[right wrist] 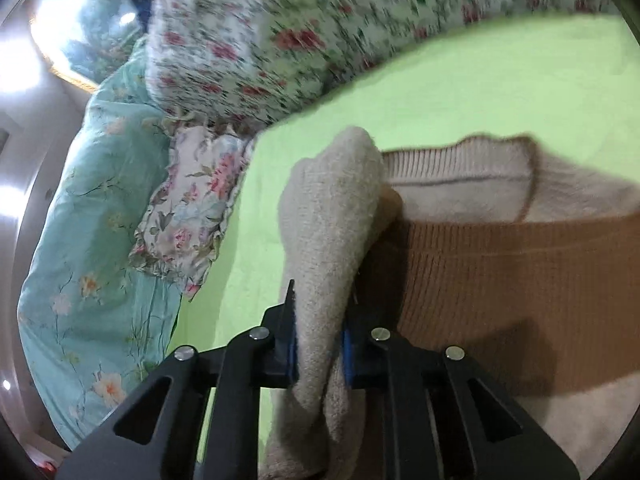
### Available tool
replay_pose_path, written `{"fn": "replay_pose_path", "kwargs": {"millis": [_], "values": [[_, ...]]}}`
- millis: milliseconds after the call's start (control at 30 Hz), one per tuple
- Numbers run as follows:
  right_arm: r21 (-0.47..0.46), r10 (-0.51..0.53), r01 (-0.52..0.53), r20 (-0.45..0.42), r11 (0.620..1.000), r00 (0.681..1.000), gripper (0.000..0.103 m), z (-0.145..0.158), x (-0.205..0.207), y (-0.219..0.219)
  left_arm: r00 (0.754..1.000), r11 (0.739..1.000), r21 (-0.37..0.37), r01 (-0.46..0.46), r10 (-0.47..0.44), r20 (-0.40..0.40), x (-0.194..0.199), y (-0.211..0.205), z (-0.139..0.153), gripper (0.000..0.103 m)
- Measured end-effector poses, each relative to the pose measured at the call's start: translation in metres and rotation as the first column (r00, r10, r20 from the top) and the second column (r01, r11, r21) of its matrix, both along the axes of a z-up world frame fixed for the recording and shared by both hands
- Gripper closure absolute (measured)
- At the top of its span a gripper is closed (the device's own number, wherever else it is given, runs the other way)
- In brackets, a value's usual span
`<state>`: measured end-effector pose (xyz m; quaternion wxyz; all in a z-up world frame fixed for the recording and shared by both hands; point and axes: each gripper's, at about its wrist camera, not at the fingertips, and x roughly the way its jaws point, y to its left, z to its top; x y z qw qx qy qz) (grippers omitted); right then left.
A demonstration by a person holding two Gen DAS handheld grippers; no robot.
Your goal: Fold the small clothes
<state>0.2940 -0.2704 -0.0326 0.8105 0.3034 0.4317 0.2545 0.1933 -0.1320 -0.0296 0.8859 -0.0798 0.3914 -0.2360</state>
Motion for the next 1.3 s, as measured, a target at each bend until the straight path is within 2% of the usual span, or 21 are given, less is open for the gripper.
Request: {"fn": "replay_pose_path", "kwargs": {"millis": [133,233,333,467,600,767,867,900,967,1033,1067,1100,1133,1200,1233,1300], "values": [[-0.035,-0.048,0.051,0.084,0.998,0.995,0.085,0.033,-0.040,-0.042,0.997,0.995,-0.048,0.082,-0.081,0.018,-0.011,-0.027,0.015,0.093],[-0.093,-0.101,0.111,0.112,0.989,0.989,0.085,0.044,-0.063,-0.078,0.989,0.987,-0.064,0.146,-0.145,0.024,-0.017,-0.062,0.019,0.092],[-0.127,-0.188,0.196,0.068,0.972,0.980,0.085,0.032,-0.082,-0.123,0.981,0.979,-0.064,0.195,-0.195,0.000,-0.015,-0.097,0.009,0.092],[-0.192,-0.264,0.259,-0.002,0.947,0.964,0.085,-0.004,-0.096,-0.158,0.966,0.970,-0.065,0.236,-0.242,-0.092,-0.008,-0.134,-0.024,0.092],[-0.214,-0.279,0.269,-0.022,0.939,0.960,0.085,-0.023,-0.099,-0.167,0.965,0.971,-0.041,0.234,-0.238,-0.114,-0.009,-0.144,-0.038,0.092],[-0.226,-0.271,0.267,0.011,0.937,0.962,0.085,-0.020,-0.098,-0.165,0.964,0.971,-0.036,0.238,-0.240,-0.113,-0.004,-0.143,-0.039,0.091],[-0.250,-0.278,0.273,0.015,0.929,0.960,0.084,-0.022,-0.101,-0.163,0.960,0.968,-0.039,0.247,-0.250,-0.129,-0.005,-0.150,-0.041,0.081],[-0.255,-0.282,0.276,0.015,0.927,0.959,0.081,-0.022,-0.103,-0.162,0.957,0.966,-0.050,0.255,-0.259,-0.130,-0.008,-0.149,-0.038,0.077],[-0.264,-0.306,0.297,0.008,0.918,0.952,0.067,-0.020,-0.108,-0.165,0.952,0.961,-0.060,0.270,-0.276,-0.132,-0.013,-0.147,-0.034,0.068],[-0.239,-0.323,0.315,0.006,0.918,0.946,0.041,-0.015,-0.118,-0.170,0.947,0.955,-0.073,0.289,-0.296,-0.126,-0.023,-0.139,-0.025,0.054],[-0.234,-0.333,0.328,0.019,0.915,0.943,0.033,-0.011,-0.124,-0.172,0.945,0.952,-0.081,0.296,-0.304,-0.118,-0.027,-0.134,-0.021,0.050],[-0.240,-0.345,0.342,0.030,0.909,0.938,0.019,-0.007,-0.130,-0.174,0.945,0.950,-0.091,0.300,-0.309,-0.106,-0.033,-0.130,-0.015,0.042],[-0.241,-0.357,0.357,0.045,0.902,0.933,0.014,-0.003,-0.137,-0.175,0.949,0.951,-0.094,0.294,-0.302,-0.094,-0.039,-0.120,-0.008,0.030],[-0.221,-0.366,0.369,0.054,0.903,0.929,0.014,0.000,-0.149,-0.179,0.956,0.955,-0.100,0.278,-0.285,-0.070,-0.044,-0.105,0.002,0.021],[-0.211,-0.373,0.374,0.047,0.903,0.927,0.014,0.000,-0.155,-0.182,0.962,0.960,-0.102,0.261,-0.267,-0.057,-0.047,-0.093,0.007,0.020],[-0.197,-0.386,0.383,0.027,0.902,0.922,0.014,-0.004,-0.166,-0.186,0.971,0.969,-0.104,0.223,-0.230,-0.059,-0.045,-0.074,0.012,0.012]]}}
